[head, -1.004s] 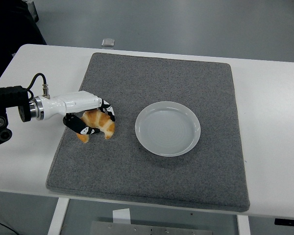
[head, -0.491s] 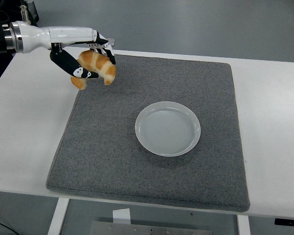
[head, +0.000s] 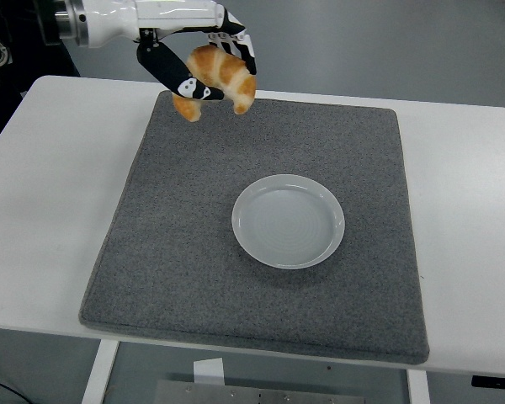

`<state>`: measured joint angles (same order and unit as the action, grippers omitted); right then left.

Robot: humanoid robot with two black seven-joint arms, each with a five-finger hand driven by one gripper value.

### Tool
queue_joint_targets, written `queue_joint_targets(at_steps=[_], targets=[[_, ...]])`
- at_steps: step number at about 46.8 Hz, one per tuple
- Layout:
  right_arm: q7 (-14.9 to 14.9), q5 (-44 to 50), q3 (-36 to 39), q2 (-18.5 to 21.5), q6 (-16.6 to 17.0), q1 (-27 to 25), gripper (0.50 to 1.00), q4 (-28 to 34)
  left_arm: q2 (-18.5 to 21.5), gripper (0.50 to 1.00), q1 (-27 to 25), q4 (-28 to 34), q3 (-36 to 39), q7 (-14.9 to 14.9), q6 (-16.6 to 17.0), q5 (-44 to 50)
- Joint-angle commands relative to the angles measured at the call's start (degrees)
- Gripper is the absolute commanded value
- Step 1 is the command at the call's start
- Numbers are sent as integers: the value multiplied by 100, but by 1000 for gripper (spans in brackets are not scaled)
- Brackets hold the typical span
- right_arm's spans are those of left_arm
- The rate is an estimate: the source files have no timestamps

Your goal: Place the bread on the plate

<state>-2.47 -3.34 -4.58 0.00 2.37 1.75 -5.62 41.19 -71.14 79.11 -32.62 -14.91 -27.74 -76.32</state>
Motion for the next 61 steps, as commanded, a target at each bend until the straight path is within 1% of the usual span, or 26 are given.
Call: queue_joint_targets(at_steps=[1, 5, 12, 17, 21, 26, 30, 34, 37, 40, 48, 54, 61], targets=[[1, 0, 1, 0, 0, 1, 952, 0, -313, 500, -58, -44, 1, 67, -21, -67], [1, 0, 1, 0, 0, 1, 952, 0, -612, 500, -128, -123, 36, 155, -30, -85], [1, 0, 1, 0, 0, 1, 952, 0, -1007, 500, -137, -361, 265, 164, -39, -208], [1, 0, 1, 0, 0, 1, 952, 0, -1288, 500, -102, -440, 449, 173, 31, -717], [1, 0, -7, 0, 0, 1, 952, 0, -1438, 500, -32, -475, 493, 182, 58, -1095], [1, 0, 1, 0, 0, 1, 954, 0, -1658, 500, 100, -572, 651, 191, 67, -1166], [1, 0, 1, 0, 0, 1, 952, 0, -1816, 500, 196, -651, 739, 199, 198, -1236], [1, 0, 1, 0, 0, 1, 952, 0, -1878, 500, 398, -642, 906, 217, 356, -1508], [1, 0, -7, 0, 0, 1, 952, 0, -1887, 500, 556, -634, 942, 348, 427, -1711], [1, 0, 1, 0, 0, 1, 952, 0, -1887, 500, 688, -642, 942, 419, 445, -1790], [1, 0, 1, 0, 0, 1, 952, 0, -1895, 500, 856, -686, 942, 445, 471, -1843], [1, 0, 1, 0, 0, 1, 952, 0, -2194, 500, 1031, -897, 1099, 516, 726, -1974], [1, 0, -7, 0, 0, 1, 952, 0, -2247, 500, 1198, -941, 1214, 533, 919, -2036]])
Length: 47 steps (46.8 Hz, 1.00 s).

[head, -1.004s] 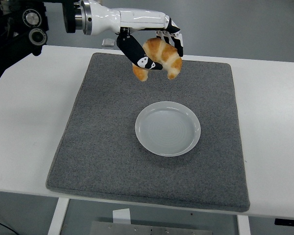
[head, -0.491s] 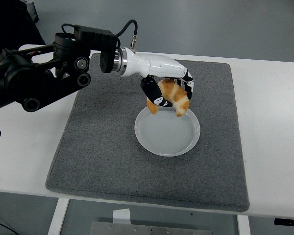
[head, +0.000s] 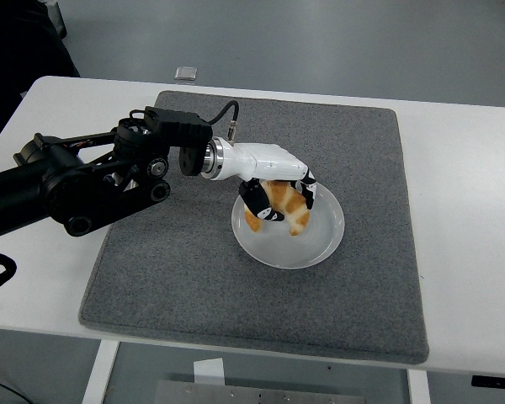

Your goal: Place the bread on the plate

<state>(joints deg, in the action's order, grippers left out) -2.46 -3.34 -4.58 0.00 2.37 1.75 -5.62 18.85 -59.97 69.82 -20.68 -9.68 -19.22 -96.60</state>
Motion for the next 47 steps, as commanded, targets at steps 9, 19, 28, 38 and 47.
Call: queue_joint_targets(at_steps=[9, 19, 28, 38, 47], targets=[[0, 0, -8, 0, 0, 0, 952, 0, -162, 500, 161, -153, 135, 116, 261, -51], [0, 0, -8, 0, 0, 0, 952, 0, -189, 500, 178, -214, 170, 116, 278, -139], [0, 0, 1, 0, 0, 0, 952, 0, -206, 500, 196, -214, 170, 116, 393, -113], [0, 0, 1, 0, 0, 0, 952, 0, -206, 741, 240, -214, 170, 107, 419, -25], [0, 0, -8, 0, 0, 0, 952, 0, -180, 949, 240, -197, 170, 116, 419, -25]])
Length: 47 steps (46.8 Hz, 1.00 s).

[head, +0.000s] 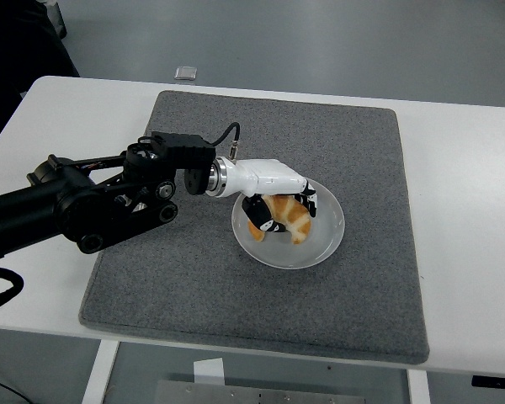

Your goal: Place the bread on the plate

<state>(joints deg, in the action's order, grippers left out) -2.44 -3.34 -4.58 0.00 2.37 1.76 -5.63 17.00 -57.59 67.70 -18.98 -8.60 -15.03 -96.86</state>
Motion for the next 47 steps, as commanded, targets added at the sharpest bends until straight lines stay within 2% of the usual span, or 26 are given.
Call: queue_joint_targets(at_steps=[1, 3, 12, 19, 24, 31, 47], targets=[[7, 0, -8, 0, 0, 0, 952, 0, 14, 970, 2, 15, 0, 7, 0, 1], [-2, 0, 1, 0, 0, 0, 952, 0, 23, 988, -7, 33, 0, 7, -9, 10], [-2, 0, -8, 0, 0, 0, 952, 0, 84, 994, -24, 77, -114, -2, -53, 369], [-2, 0, -7, 0, 0, 0, 954, 0, 330, 994, -278, 77, -246, -2, -132, 1836], [-2, 0, -8, 0, 0, 0, 952, 0, 629, 994, -683, 68, -264, 7, -246, 2724], [-2, 0, 1, 0, 0, 0, 952, 0, 1015, 994, -991, 33, -273, 7, -255, 3910], [-2, 0, 1, 0, 0, 0, 952, 0, 1675, 994, -974, -99, -369, 7, -255, 5659]])
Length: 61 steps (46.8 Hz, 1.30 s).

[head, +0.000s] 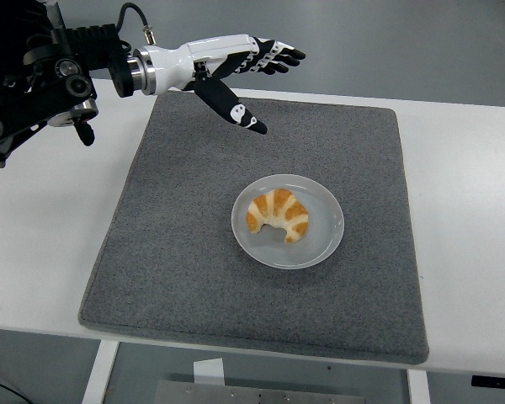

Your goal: Place the bread on the plate

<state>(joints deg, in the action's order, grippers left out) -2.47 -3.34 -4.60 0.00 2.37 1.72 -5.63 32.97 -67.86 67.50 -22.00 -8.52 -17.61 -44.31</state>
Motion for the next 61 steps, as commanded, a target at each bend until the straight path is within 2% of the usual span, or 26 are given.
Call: queue_joint_targets(at_steps=[1, 5, 11, 18, 25, 44, 49, 52, 61], targets=[[0, 0, 3, 0, 0, 4, 952, 0, 96, 994, 62, -123, -85, -1, -5, 588], [0, 0, 3, 0, 0, 4, 952, 0, 192, 994, 71, -316, -93, -1, -75, 1309], [0, 0, 3, 0, 0, 4, 954, 0, 298, 994, 71, -527, -102, 34, -445, 2065], [0, 0, 3, 0, 0, 4, 952, 0, 412, 994, 89, -782, -102, 429, -471, 3014], [0, -9, 3, 0, 0, 4, 952, 0, 421, 996, 106, -1160, -93, 553, -498, 3876], [0, -35, -6, 0, 53, -5, 952, -44, 421, 999, 686, -1696, -339, 562, -524, 5265], [0, -35, -6, 0, 53, -5, 952, -61, 412, 999, 906, -1915, -603, 719, -524, 5626], [0, -35, -6, 0, 53, -14, 952, -70, 368, 999, 994, -2039, -665, 843, -524, 5705], [0, -35, -6, 0, 44, -31, 952, -79, 184, 999, 1064, -2250, -700, 878, -585, 5714]])
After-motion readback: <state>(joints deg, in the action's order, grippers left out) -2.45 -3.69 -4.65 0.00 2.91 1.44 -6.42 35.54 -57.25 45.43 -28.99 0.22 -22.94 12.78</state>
